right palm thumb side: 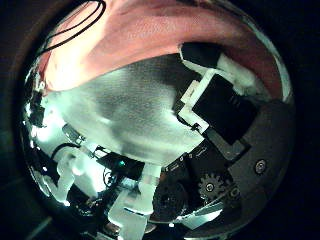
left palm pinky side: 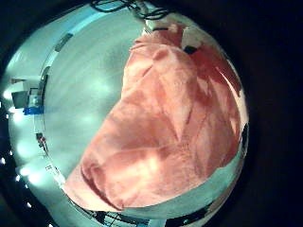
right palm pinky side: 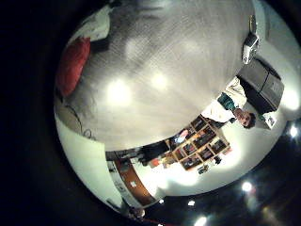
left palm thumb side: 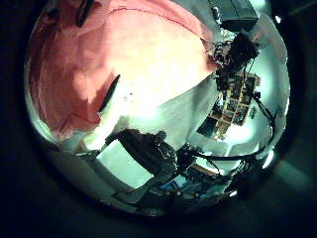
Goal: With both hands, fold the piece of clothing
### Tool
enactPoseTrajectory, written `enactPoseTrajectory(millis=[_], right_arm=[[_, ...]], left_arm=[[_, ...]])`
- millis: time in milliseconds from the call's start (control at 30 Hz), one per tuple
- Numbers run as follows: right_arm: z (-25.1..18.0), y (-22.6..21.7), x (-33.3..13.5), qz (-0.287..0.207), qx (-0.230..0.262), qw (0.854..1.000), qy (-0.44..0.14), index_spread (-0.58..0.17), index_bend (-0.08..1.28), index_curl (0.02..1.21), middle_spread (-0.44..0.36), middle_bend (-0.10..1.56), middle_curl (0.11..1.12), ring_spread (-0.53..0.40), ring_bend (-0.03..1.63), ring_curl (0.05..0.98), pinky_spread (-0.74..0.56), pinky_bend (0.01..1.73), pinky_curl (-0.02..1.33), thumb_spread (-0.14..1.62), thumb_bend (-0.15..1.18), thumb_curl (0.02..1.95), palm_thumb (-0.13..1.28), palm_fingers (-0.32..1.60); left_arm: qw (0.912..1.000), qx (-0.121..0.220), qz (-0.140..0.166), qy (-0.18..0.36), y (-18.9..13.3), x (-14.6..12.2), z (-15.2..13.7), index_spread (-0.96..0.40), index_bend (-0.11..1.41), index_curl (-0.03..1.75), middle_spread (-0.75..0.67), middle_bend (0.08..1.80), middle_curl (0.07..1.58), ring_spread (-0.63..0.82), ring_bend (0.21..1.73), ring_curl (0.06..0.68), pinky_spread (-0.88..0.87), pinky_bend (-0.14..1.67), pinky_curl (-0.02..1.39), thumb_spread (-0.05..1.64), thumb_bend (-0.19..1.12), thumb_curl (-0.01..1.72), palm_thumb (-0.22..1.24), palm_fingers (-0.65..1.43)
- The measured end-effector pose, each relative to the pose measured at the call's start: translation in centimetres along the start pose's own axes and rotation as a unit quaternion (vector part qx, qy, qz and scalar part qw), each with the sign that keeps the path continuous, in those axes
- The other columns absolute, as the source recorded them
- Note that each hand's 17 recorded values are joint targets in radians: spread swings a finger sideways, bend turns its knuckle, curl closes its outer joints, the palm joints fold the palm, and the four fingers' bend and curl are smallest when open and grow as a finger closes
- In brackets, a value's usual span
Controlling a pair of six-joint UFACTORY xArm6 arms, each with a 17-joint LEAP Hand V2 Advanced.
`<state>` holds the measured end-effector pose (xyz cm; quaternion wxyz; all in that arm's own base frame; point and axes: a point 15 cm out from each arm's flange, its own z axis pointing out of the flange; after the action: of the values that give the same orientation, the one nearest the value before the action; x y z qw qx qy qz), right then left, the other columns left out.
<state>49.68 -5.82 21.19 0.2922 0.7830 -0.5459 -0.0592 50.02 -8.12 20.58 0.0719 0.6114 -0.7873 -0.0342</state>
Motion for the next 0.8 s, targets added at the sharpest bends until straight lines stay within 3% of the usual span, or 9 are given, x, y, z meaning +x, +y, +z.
enactPoseTrajectory(millis=[267, 467, 800], right_arm=[[-2.7, 0.2, 1.2, 0.017, 0.054, 0.998, 0.001, -0.333, 1.04, 0.86, -0.226, 1.18, 0.91, -0.271, 1.3, 0.745, -0.27, 1.3, 0.75, 1.06, 0.02, 0.59, 1.06, 1.04], [-6.8, 1.6, 0.7, 0.026, 0.113, 0.993, -0.021, -0.309, 1.06, 0.89, -0.214, 1.2, 0.94, -0.269, 1.32, 0.785, -0.24, 1.31, 0.8, 1.1, 0.01, 0.63, 1.08, 1.01], [-14.5, 4.4, -2.2, 0.005, 0.19, 0.982, 0.01, -0.294, 1.08, 0.92, -0.203, 1.23, 0.96, -0.264, 1.34, 0.823, -0.22, 1.29, 0.87, 1.13, -0.01, 0.68, 1.09, 0.98]], left_arm=[[0.9994, 0.0, 0.009, 0.035, 0.3, 0.9, -0.8, -0.08, 0.21, 0.47, 0.03, 0.18, 0.33, 0.24, 0.56, 0.217, 0.35, 0.19, 0.32, 1.28, -0.01, 0.29, 0.54, 0.25], [0.999, 0.007, -0.004, 0.045, 0.8, -0.7, -1.8, -0.08, 0.2, 0.48, 0.02, 0.18, 0.33, 0.23, 0.55, 0.215, 0.35, 0.19, 0.32, 1.29, -0.01, 0.29, 0.56, 0.25], [0.9985, 0.017, -0.024, 0.046, 1.8, -4.0, -3.9, -0.08, 0.2, 0.48, 0.02, 0.18, 0.33, 0.23, 0.55, 0.213, 0.35, 0.19, 0.31, 1.3, -0.01, 0.3, 0.55, 0.25]])
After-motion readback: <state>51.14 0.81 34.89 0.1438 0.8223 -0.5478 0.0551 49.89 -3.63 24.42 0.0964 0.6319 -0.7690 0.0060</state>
